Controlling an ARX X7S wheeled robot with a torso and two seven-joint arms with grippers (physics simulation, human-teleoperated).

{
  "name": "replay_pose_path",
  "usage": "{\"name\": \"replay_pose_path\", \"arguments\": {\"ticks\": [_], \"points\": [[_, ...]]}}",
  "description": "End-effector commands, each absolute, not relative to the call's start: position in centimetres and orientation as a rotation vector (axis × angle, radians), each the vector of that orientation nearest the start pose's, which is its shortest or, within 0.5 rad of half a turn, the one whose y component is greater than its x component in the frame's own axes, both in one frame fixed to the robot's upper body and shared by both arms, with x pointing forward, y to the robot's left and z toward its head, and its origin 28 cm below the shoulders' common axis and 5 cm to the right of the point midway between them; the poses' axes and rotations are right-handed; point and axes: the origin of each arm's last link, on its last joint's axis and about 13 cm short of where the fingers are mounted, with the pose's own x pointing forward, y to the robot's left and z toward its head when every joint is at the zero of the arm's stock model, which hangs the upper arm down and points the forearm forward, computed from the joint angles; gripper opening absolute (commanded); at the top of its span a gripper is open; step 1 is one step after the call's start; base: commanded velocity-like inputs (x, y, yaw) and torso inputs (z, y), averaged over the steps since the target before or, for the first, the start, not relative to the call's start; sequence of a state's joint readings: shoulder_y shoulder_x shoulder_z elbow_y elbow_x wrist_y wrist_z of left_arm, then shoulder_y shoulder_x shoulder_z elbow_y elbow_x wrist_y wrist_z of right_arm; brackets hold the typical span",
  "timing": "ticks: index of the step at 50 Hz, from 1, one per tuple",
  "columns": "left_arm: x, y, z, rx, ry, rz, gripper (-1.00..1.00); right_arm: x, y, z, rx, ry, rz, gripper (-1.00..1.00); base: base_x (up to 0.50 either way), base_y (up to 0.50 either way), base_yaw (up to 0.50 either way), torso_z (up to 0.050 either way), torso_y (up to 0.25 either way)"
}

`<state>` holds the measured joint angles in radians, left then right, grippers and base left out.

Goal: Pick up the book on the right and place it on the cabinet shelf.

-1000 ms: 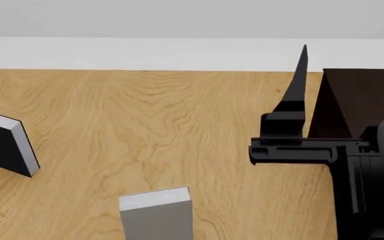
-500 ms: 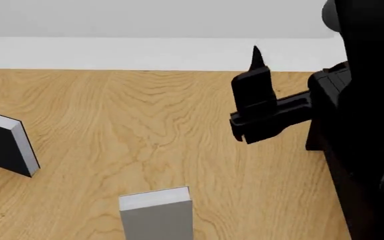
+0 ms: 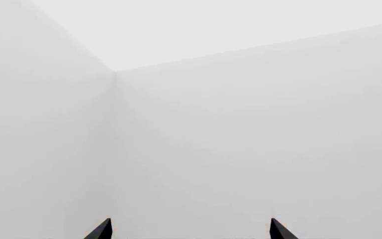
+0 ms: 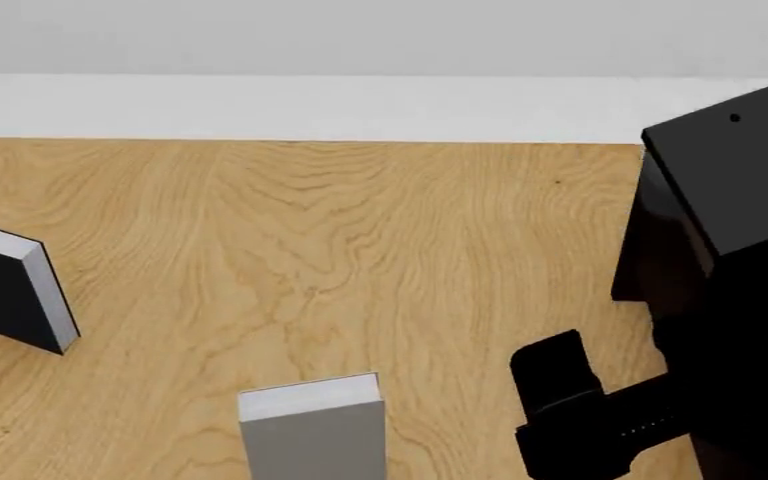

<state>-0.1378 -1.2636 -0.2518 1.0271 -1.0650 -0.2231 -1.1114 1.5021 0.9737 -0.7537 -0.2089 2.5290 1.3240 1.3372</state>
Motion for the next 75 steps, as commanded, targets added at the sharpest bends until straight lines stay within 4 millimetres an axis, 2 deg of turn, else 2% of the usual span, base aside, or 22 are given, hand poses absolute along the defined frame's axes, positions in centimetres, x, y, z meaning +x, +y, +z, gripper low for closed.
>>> {"name": "replay_pose_path", "arguments": {"ticks": [1, 16, 24, 33, 48, 58, 75], "points": [[13.9, 27.9, 27.6, 0.095, -0.676, 0.303, 1.00, 17.5, -17.4, 31.9, -0.268, 0.793, 0.198, 1.00, 0.00, 0.00, 0.00, 0.000, 0.000], [14.2, 28.0, 27.1, 0.088, -0.667, 0.315, 1.00, 15.7, -17.7, 28.6, -0.261, 0.915, 0.207, 1.00, 0.00, 0.00, 0.00, 0.000, 0.000], [14.4, 28.0, 26.8, 0.086, -0.663, 0.316, 1.00, 13.8, -18.5, 27.7, -0.258, 0.967, 0.236, 1.00, 0.00, 0.00, 0.00, 0.000, 0.000], [14.5, 28.0, 26.7, 0.085, -0.659, 0.314, 1.00, 13.0, -18.7, 26.6, -0.242, 1.004, 0.252, 1.00, 0.00, 0.00, 0.00, 0.000, 0.000], [14.7, 28.0, 26.4, 0.085, -0.649, 0.315, 1.00, 13.3, -18.5, 24.4, -0.247, 1.062, 0.273, 1.00, 0.00, 0.00, 0.00, 0.000, 0.000], [14.8, 28.0, 26.3, 0.087, -0.643, 0.314, 1.00, 14.2, -18.3, 22.8, -0.251, 1.095, 0.279, 1.00, 0.00, 0.00, 0.00, 0.000, 0.000], [15.0, 27.9, 26.2, 0.092, -0.635, 0.311, 1.00, 14.7, -18.6, 21.3, -0.252, 1.123, 0.268, 1.00, 0.00, 0.00, 0.00, 0.000, 0.000]]}}
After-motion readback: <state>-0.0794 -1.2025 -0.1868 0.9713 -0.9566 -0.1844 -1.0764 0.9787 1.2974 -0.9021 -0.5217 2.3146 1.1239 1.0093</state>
